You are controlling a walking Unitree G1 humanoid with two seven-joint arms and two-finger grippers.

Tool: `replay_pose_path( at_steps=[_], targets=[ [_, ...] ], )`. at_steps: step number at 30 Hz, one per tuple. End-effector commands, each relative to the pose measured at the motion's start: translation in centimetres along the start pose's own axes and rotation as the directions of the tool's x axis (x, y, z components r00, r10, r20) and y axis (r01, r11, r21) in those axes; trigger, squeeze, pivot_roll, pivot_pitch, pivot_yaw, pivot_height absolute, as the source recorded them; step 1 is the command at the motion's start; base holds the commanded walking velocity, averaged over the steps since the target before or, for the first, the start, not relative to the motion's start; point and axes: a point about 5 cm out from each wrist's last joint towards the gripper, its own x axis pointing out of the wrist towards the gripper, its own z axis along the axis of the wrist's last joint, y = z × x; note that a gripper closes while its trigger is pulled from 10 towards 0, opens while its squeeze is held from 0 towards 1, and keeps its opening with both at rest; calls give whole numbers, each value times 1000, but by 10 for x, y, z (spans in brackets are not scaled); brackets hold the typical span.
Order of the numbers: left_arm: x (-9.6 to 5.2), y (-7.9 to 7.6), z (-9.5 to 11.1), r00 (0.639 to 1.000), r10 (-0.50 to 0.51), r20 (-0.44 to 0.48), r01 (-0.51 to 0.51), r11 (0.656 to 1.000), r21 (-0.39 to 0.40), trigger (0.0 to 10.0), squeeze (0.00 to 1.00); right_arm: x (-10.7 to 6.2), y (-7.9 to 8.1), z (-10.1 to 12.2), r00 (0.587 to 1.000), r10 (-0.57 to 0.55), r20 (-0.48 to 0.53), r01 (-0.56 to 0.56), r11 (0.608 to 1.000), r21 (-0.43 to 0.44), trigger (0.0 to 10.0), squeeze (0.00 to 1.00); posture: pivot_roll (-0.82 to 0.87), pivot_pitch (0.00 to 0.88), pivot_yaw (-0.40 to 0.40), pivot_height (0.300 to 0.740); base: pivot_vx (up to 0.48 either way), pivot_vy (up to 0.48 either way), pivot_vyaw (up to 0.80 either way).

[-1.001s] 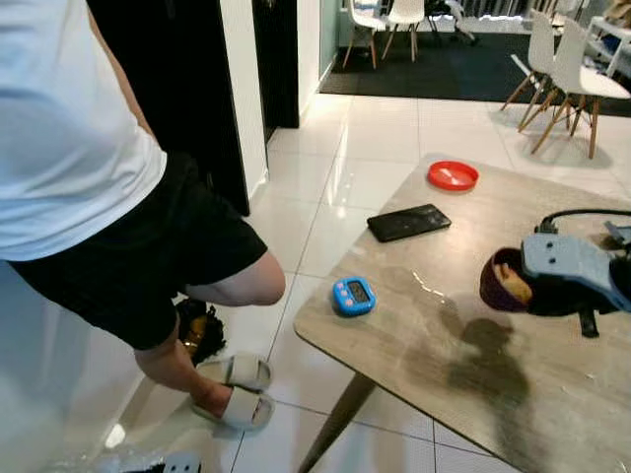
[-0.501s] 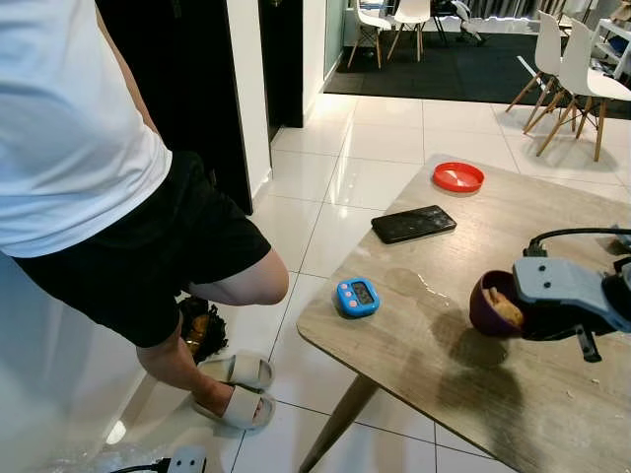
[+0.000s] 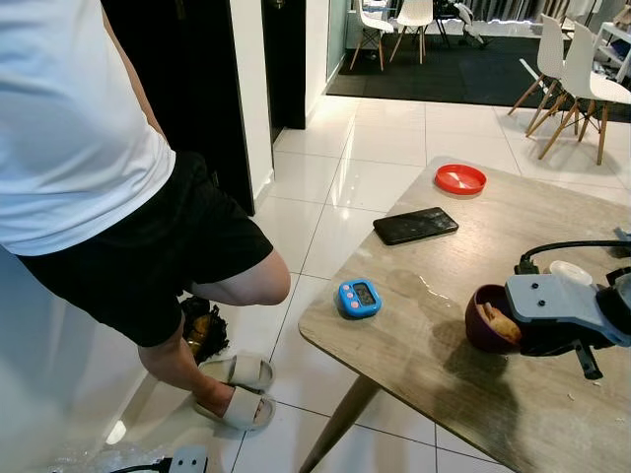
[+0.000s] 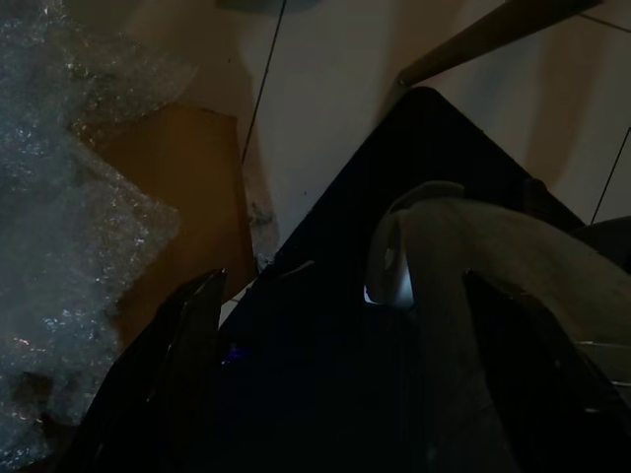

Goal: Restocking fridge

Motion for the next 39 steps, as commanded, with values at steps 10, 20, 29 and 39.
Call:
replay_pose_path(
  at_steps=[10, 20, 29, 39],
  targets=[
    [-7, 17, -11, 998, -35, -46, 35, 999, -3, 10000, 0, -10, -3, 19, 994, -53, 95, 58, 997, -53, 10000, 796, 5, 0, -5, 739, 0, 0, 0],
    [-15, 37, -12, 999, -47, -22, 47, 999, -14, 10000, 0, -20, -18, 52, 913, -118, 391, 158, 985, -71, 10000, 749, 10, 0, -6, 739, 0, 0, 0],
    [-8, 14, -14, 998, -62, -28, 62, 998, -10, 10000, 0, -14, -51, 62, 789, -355, 501, 384, 922, 49, 10000, 0, 15, 0, -7, 739, 0, 0, 0],
    [-7, 11, -17, 998, -45, -47, 44, 999, -10, 10000, 0, -9, -78, 52, 691, -595, 410, 545, 802, 245, 10000, 0, 18, 0, -4, 739, 0, 0, 0]
  ],
)
